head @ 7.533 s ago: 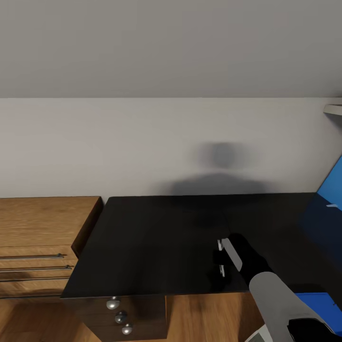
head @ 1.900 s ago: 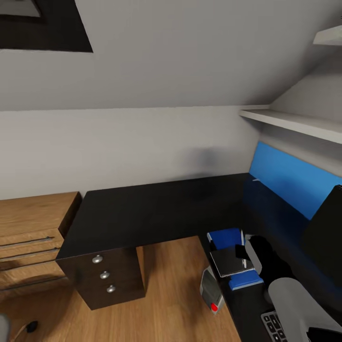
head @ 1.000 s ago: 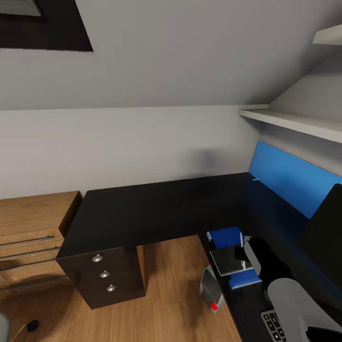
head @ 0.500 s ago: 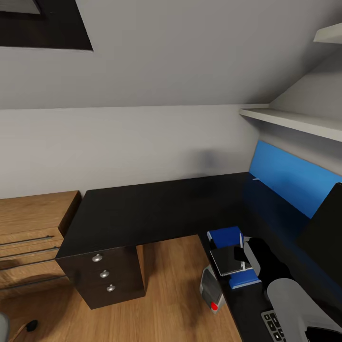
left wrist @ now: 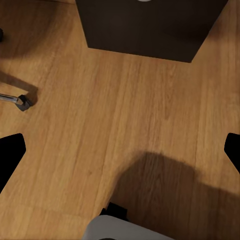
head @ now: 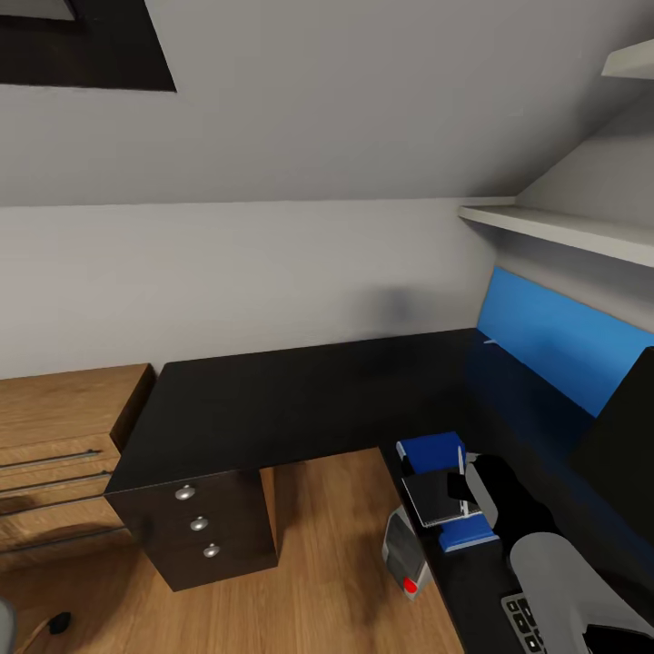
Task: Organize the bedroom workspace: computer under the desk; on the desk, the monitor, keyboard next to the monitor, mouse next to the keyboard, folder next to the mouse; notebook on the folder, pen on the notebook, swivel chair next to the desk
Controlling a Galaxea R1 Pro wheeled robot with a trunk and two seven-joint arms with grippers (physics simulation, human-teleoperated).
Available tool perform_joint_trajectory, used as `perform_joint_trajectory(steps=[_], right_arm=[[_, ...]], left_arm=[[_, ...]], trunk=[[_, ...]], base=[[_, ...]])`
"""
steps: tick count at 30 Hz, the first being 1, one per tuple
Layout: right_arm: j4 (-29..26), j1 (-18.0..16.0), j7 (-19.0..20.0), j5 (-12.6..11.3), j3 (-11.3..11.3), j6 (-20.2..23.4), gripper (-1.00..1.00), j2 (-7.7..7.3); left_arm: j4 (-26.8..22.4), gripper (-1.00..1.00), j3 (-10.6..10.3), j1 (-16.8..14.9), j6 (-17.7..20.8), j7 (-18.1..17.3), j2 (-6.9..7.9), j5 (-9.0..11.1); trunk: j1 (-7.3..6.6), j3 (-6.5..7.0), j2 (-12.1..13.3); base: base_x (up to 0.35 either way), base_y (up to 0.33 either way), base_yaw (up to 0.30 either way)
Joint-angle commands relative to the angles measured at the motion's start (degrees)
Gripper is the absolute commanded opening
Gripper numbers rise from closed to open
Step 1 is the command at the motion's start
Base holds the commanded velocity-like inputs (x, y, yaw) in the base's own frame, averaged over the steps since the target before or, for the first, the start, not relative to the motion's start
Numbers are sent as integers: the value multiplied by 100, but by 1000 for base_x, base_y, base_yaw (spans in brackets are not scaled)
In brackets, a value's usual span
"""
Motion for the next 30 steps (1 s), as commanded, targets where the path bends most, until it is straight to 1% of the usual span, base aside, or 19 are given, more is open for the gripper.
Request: perform_joint_trajectory(steps=[1, 2, 7, 28, 29, 30], right_arm=[[-7, -3, -37, -70, -2, 14, -100, 0], [-7, -3, -37, -70, -2, 14, -100, 0], [-6, -3, -37, -70, 4, 14, -100, 2], [-6, -3, -36, -70, 7, 14, -100, 9], [-6, -3, -36, -70, 7, 14, 100, 9], [-5, -3, -37, -70, 7, 14, 100, 9]], left_arm=[[2, 100, -1, -3, -20, 31, -1, -17], [2, 100, 0, -3, -20, 29, -4, -17], [2, 100, 1, -3, -24, 27, -9, -17], [2, 100, 2, -3, -33, 25, -4, -17], [2, 100, 2, -3, -33, 25, -4, -17], [2, 100, 2, -3, -34, 25, -2, -17]], trunk=[[1, -7, -5], [1, -7, -5], [111, -97, -206], [111, -97, -206], [111, -97, -206], [111, -97, -206]], base=[[0, 0, 0], [0, 0, 0], [0, 0, 0], [0, 0, 0], [0, 0, 0], [0, 0, 0]])
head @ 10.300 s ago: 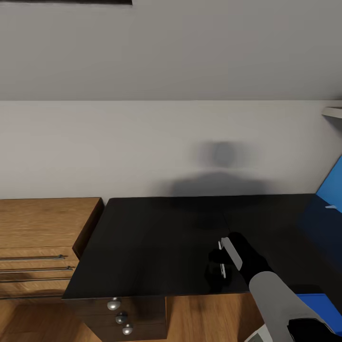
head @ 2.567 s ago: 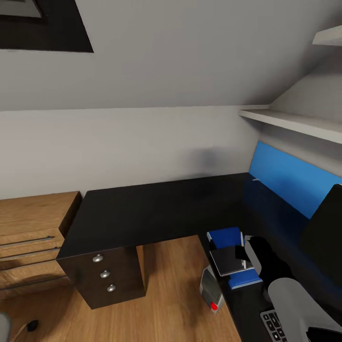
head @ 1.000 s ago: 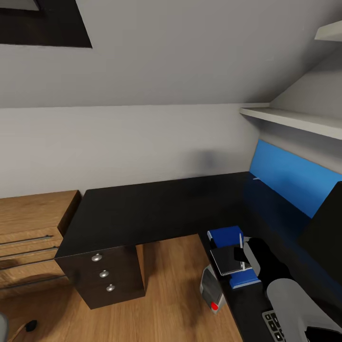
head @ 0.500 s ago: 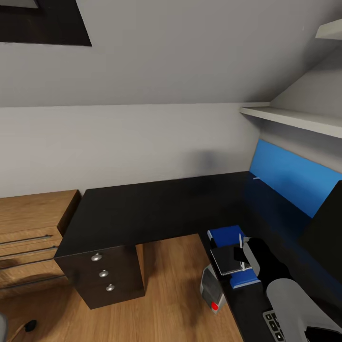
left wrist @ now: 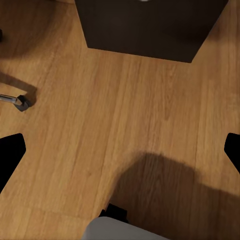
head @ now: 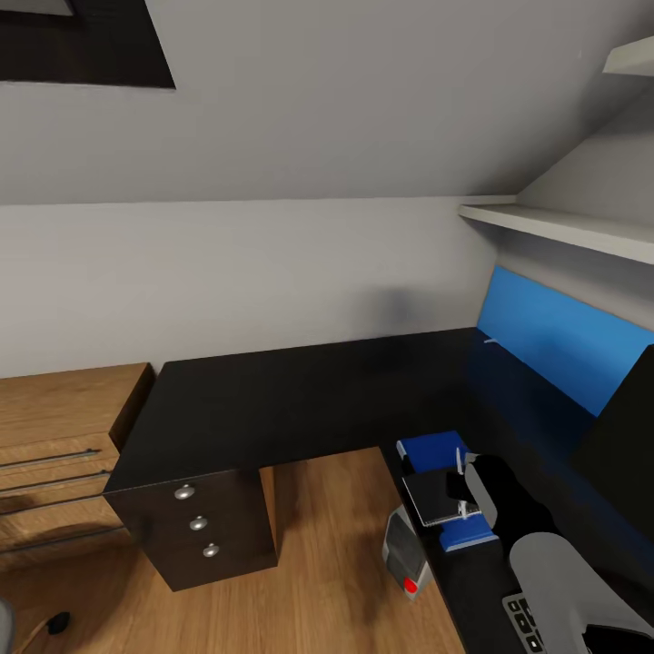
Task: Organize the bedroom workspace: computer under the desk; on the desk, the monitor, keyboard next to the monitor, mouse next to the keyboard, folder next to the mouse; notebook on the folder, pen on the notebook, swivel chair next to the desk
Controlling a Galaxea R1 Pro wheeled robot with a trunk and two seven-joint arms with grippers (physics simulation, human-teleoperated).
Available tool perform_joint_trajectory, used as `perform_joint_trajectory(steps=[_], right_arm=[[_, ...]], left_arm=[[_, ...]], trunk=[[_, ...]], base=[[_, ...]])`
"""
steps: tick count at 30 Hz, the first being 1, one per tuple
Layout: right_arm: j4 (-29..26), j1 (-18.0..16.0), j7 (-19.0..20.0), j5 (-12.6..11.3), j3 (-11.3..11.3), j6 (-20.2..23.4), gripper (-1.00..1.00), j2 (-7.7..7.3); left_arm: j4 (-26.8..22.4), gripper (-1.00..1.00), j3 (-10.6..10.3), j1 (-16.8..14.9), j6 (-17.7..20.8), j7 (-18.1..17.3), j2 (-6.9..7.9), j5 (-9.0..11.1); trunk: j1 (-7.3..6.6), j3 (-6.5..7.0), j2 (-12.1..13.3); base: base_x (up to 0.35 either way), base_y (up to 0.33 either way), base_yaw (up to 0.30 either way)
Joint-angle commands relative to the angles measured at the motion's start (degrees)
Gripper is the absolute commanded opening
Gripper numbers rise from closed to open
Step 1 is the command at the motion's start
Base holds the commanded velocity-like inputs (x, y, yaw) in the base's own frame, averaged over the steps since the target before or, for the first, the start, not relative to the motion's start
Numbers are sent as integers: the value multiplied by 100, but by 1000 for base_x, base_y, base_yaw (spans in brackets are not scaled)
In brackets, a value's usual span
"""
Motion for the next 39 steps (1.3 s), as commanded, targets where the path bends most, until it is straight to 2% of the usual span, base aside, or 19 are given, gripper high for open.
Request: perform_joint_trajectory(steps=[1, 23, 26, 29, 30, 34, 39], right_arm=[[-7, -3, -44, -61, 0, 16, 100, 0], [-45, -3, -40, -69, 13, 20, 100, 10], [-72, -3, -46, -70, 16, 10, 100, 83], [-166, -3, -66, -65, 4, -126, 100, 225], [-220, -3, -84, -61, 0, -267, 100, 314], [-280, -3, -123, -32, -6, -665, 100, 485], [-272, -3, -213, 7, -8, -943, 100, 572]], left_arm=[[2, 100, -2, -3, -16, 29, -1, -17], [2, 100, -2, -3, -22, 29, 3, -17], [2, 100, -2, -3, -21, 29, 6, -17], [2, 100, -2, -3, -18, 29, 7, -17], [2, 100, -2, -3, -18, 29, 8, -17], [2, 100, -2, -3, -17, 29, 8, -20], [2, 100, -2, -3, -17, 29, 8, -25]], trunk=[[1, -7, -5], [-483, 388, 877], [-548, 442, 998], [-570, 460, 1038], [-570, 460, 1038], [-570, 460, 1038], [-570, 460, 1038]], base=[[0, 0, 0], [0, 0, 0], [0, 0, 0], [0, 0, 76], [0, 0, 165], [0, 0, 206], [0, 0, 247]])
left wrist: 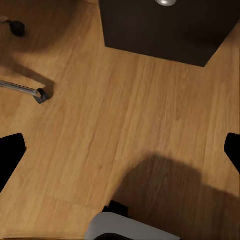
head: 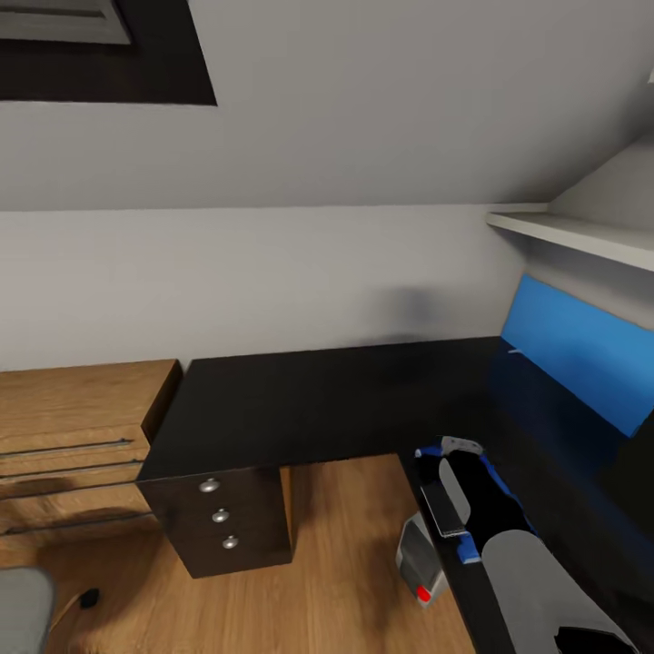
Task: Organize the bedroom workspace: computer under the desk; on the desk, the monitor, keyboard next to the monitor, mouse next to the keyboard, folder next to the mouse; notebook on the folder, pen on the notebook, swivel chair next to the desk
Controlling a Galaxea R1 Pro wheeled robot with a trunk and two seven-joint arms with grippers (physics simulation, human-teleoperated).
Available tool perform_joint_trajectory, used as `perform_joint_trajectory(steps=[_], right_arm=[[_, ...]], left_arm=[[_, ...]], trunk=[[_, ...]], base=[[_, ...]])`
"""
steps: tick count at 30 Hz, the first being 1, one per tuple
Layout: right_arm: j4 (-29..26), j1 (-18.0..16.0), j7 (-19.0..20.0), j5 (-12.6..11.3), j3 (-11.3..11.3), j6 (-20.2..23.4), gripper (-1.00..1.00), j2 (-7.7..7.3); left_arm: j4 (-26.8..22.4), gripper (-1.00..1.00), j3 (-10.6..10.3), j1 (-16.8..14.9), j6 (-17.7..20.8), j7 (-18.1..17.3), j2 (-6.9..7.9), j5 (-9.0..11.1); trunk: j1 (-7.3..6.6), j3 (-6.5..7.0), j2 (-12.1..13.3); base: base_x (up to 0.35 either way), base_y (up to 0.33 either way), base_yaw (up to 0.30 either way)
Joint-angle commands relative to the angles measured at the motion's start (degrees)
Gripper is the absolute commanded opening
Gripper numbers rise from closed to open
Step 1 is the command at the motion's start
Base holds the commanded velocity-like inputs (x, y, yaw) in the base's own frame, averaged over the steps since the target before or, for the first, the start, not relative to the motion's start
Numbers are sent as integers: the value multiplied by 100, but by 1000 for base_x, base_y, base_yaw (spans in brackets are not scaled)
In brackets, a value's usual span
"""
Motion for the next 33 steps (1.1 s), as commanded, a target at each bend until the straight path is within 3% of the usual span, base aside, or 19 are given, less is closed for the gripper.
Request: perform_joint_trajectory(steps=[1, 14, 21, 24, 29, 33], right_arm=[[-9, -2, -50, -57, -10, 0, 100, 8], [15, -1, -76, -25, -9, -70, 100, 48], [348, -1, -65, 57, 30, -162, 100, 255], [630, -1, -61, 198, 216, -384, 100, 381], [1354, -1, -71, 378, 967, -1425, 100, 585], [1695, -1, -54, 400, 1309, -1949, 100, 632]], left_arm=[[5, 100, -1, -5, -17, 29, -2, -16], [5, 100, -1, -5, -8, 29, -2, -15], [5, 100, -1, -5, -8, 29, -2, -15], [5, 100, -1, -5, -8, 29, -2, -15], [5, 100, -1, -5, -8, 29, -2, -16], [5, 100, -6, -5, -8, 29, -2, -17]], trunk=[[1, -8, -6], [1, -8, -6], [1, -8, -6], [1, -8, -6], [1, -12, -6], [1, -14, -6]], base=[[0, 0, 257], [0, 0, 262], [0, 0, 259], [0, 0, 232], [-44, 10, 213], [-158, 112, 96]])
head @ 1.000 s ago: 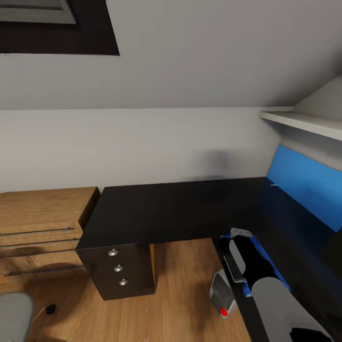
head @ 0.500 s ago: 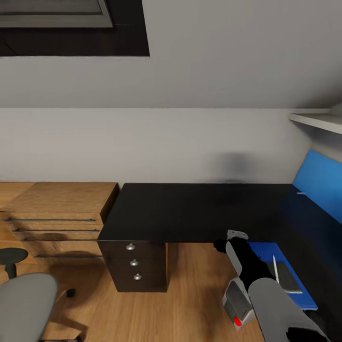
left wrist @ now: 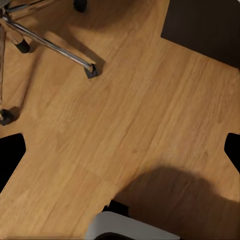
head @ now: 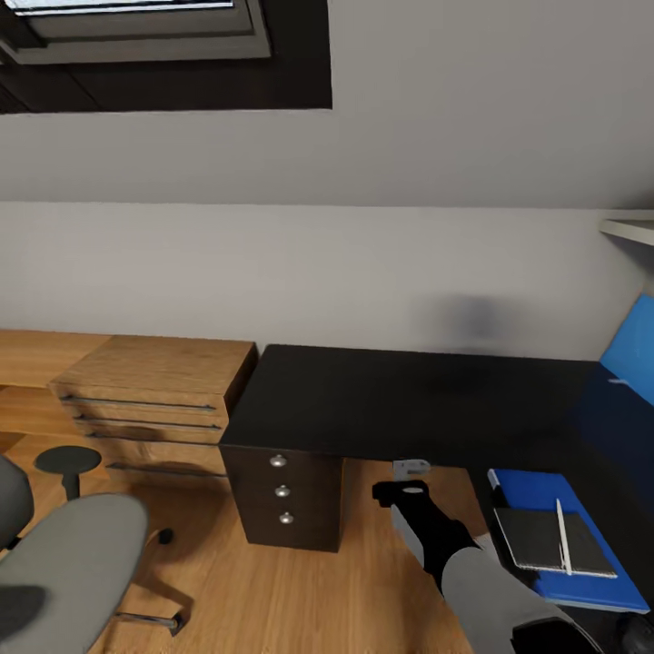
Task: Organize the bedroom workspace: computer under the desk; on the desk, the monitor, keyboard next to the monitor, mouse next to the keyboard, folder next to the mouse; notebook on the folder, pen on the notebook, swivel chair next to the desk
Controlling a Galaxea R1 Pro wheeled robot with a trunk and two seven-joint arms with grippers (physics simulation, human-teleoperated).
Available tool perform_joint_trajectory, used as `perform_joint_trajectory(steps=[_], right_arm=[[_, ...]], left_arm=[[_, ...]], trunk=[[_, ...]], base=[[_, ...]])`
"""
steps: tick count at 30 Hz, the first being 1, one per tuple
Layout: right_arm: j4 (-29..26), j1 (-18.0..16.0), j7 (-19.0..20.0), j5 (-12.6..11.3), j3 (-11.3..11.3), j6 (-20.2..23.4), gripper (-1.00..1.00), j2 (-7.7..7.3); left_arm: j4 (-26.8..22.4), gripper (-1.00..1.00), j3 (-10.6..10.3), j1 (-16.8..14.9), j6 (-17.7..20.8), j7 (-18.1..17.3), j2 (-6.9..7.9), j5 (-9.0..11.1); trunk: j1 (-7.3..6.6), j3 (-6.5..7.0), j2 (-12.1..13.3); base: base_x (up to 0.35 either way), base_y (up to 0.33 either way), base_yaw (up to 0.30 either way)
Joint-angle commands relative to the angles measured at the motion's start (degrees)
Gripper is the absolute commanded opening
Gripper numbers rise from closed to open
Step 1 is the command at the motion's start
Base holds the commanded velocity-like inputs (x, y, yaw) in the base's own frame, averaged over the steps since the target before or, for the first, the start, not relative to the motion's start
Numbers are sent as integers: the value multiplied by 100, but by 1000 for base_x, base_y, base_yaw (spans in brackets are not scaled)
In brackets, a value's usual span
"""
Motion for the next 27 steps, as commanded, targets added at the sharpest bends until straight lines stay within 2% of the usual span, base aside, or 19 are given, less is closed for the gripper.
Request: perform_joint_trajectory(steps=[1, 8, 14, 17, 20, 24, 26, 27], right_arm=[[99, -4, -34, -24, 114, -75, 100, 3], [555, -1, -10, -20, 205, -616, 100, 14], [2052, 3, 3, -7, 217, -2386, 100, 12], [2287, 30, 5, -4, 212, -2757, 100, 8], [2468, 374, 9, 2, 215, -3067, 100, 5], [2514, 628, 31, -1, 221, -3222, 100, 15], [2523, 725, 109, -6, 220, -3313, 100, 18], [2527, 911, 239, -12, 213, -3427, 100, 0]], left_arm=[[3, 100, -4, -4, -15, 29, -2, -17], [3, 100, -6, -4, -10, 29, -2, -18], [3, 100, -15, -4, -11, 34, -8, -25], [3, 100, -15, -4, -5, 36, -6, -25], [3, 100, -9, -4, 1, 37, -1, -26], [3, 100, -7, -4, 5, 32, -1, -26], [3, 100, -6, -4, 8, 31, -1, -26], [3, 100, -6, -4, 10, 35, -2, -24]], trunk=[[-1, -9, -8], [-1, -9, -8], [-1, -9, -8], [-1, -10, -8], [-1, -10, -8], [-1, -10, -8], [-1, -10, -8], [-1, -10, -8]], base=[[-212, 185, 37], [-234, 215, 15], [-251, 233, 2], [-256, 234, 0], [-257, 235, 0], [-221, 266, 0], [-122, 305, 0], [-45, 327, 0]])
